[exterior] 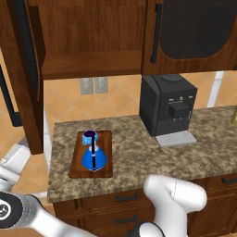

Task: Pick the kettle from the counter and place it on the tray. Then pick the mug from the cabinet and place it on the tray. Then close the cabinet doors.

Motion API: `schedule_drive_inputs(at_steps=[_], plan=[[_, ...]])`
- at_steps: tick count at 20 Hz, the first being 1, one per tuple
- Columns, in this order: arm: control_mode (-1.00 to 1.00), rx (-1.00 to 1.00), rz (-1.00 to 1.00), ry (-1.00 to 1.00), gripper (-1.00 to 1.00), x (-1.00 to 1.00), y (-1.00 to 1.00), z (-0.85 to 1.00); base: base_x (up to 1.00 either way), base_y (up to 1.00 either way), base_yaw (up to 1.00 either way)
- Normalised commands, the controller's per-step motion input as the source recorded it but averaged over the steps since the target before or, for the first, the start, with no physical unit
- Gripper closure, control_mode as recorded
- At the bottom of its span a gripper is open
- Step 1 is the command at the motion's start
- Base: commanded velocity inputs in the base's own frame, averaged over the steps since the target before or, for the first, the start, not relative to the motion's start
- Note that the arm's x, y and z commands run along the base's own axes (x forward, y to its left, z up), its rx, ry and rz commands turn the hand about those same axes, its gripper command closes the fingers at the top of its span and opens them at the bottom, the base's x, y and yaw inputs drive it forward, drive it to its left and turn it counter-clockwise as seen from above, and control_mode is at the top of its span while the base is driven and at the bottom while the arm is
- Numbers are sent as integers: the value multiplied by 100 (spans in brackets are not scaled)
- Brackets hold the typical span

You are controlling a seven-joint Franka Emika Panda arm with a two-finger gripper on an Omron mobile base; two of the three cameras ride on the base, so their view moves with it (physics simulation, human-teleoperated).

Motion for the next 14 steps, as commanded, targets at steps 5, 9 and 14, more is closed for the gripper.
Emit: schedule_drive_inputs(at_steps=[5, 9, 14], plan=[[-100, -3, -5, 8, -100, 24, 47, 11, 0, 0, 0], [-100, -6, -8, 6, -100, 11, 32, 42, 0, 0, 0], [-100, -2, -11, 1, -100, -4, 5, 48, 0, 0, 0]])
